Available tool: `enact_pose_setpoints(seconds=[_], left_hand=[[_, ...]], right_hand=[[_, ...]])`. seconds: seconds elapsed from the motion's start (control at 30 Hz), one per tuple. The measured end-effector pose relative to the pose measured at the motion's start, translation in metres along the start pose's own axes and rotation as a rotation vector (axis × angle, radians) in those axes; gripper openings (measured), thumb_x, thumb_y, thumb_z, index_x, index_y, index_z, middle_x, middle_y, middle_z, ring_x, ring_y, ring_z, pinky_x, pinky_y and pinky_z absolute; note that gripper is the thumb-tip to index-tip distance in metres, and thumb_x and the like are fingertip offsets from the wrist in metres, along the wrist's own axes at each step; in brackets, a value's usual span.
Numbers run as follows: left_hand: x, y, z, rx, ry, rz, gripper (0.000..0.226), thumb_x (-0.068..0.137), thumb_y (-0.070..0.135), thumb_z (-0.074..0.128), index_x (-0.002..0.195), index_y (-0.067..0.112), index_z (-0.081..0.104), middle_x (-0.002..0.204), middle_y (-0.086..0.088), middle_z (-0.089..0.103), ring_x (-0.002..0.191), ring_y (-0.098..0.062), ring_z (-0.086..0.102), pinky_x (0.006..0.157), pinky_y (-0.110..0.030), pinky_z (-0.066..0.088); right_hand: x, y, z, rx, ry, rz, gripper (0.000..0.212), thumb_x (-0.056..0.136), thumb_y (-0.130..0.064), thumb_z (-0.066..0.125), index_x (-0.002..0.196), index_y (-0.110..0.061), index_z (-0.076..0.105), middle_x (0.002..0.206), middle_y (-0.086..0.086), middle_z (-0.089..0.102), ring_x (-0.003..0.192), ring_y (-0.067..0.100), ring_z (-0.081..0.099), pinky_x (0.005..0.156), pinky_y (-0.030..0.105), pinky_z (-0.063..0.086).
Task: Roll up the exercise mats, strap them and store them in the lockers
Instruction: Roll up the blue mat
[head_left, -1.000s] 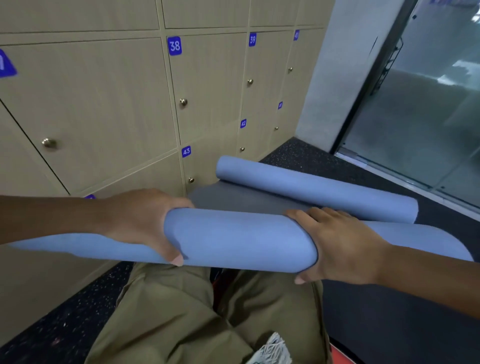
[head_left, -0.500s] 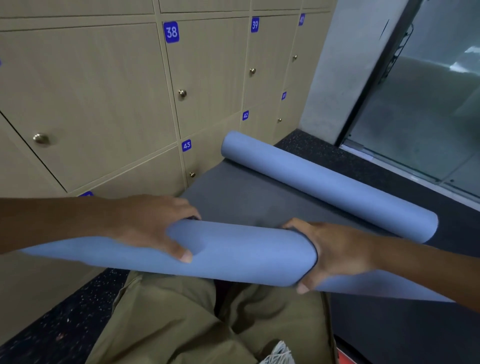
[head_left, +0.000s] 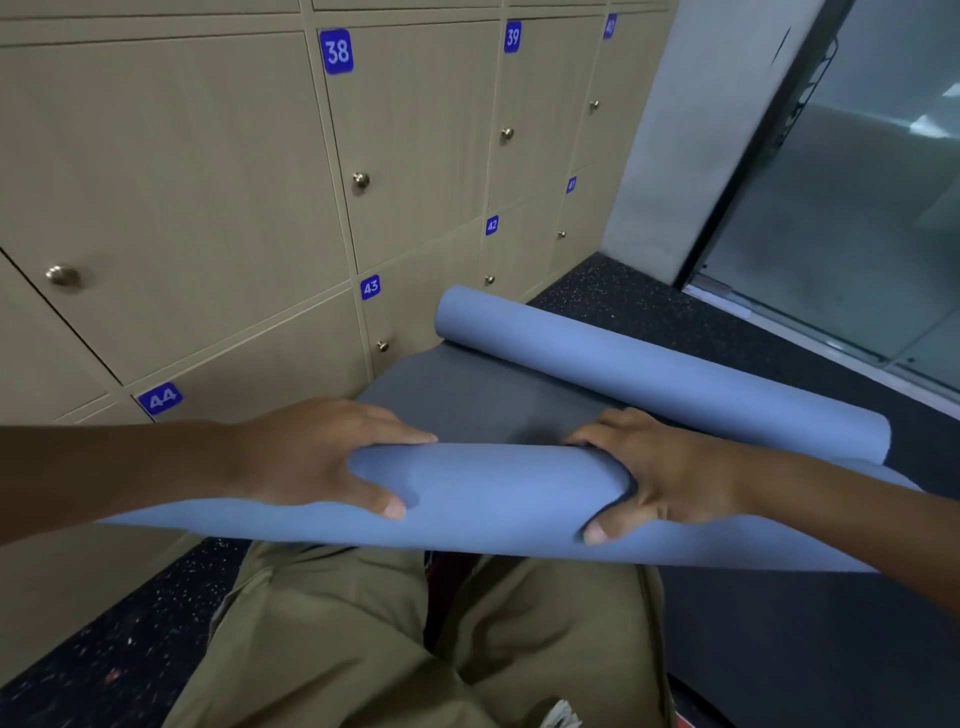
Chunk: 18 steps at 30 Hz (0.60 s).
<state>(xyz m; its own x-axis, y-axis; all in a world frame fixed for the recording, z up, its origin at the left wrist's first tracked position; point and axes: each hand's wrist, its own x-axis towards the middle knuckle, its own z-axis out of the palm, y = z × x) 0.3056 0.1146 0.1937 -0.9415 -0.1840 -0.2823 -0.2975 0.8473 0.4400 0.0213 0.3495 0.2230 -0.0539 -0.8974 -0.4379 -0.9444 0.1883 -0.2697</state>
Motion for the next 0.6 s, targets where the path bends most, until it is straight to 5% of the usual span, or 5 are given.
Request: enact_pose_setpoints(seconds=[0.17, 0.37, 0.47, 0.6], left_hand=[[0.019, -0.007, -0.017, -0.175, -0.128, -0.022, 0.063, 0.073, 0.077, 0.066, 0.133, 0.064, 0.052, 0.136, 0.041, 0.052, 0.13, 0.016, 0.045, 0.119, -0.028, 0.031], [0.034, -0.01, -0.024, -0.138, -0.201, -0.007, 0.075, 0.083, 0.084, 0.046, 0.147, 0.046, 0.047, 0.145, 0.032, 0.049, 0.137, 0.009, 0.042, 0.121, -0.031, 0.029], [0.032, -0.002, -0.012, 0.066, -0.036, -0.027, 0.095, 0.08, 0.092, 0.016, 0.158, 0.041, 0.029, 0.15, 0.026, 0.039, 0.141, 0.006, 0.032, 0.116, -0.017, 0.021], [0.027, 0.025, 0.014, 0.187, 0.222, 0.111, 0.089, 0.088, 0.086, 0.023, 0.16, 0.034, 0.028, 0.155, 0.018, 0.037, 0.14, -0.003, 0.035, 0.115, -0.022, 0.026]], right_hand=[[-0.008, -0.012, 0.023, -0.18, 0.267, -0.044, 0.098, 0.075, -0.087, 0.053, 0.154, -0.039, 0.023, 0.13, -0.01, 0.037, 0.117, 0.013, 0.037, 0.107, 0.031, 0.036], [0.007, -0.003, 0.025, -0.038, 0.271, -0.01, 0.092, 0.077, -0.073, 0.069, 0.154, -0.041, 0.031, 0.132, -0.005, 0.045, 0.12, 0.018, 0.042, 0.108, 0.027, 0.032], [0.019, 0.009, 0.015, 0.125, 0.222, -0.023, 0.082, 0.076, -0.065, 0.076, 0.148, -0.044, 0.042, 0.126, -0.006, 0.048, 0.122, 0.013, 0.044, 0.104, 0.021, 0.033], [0.033, 0.015, -0.003, 0.315, 0.103, -0.05, 0.058, 0.079, -0.055, 0.079, 0.131, -0.049, 0.054, 0.128, -0.011, 0.057, 0.118, 0.004, 0.053, 0.101, 0.015, 0.04]])
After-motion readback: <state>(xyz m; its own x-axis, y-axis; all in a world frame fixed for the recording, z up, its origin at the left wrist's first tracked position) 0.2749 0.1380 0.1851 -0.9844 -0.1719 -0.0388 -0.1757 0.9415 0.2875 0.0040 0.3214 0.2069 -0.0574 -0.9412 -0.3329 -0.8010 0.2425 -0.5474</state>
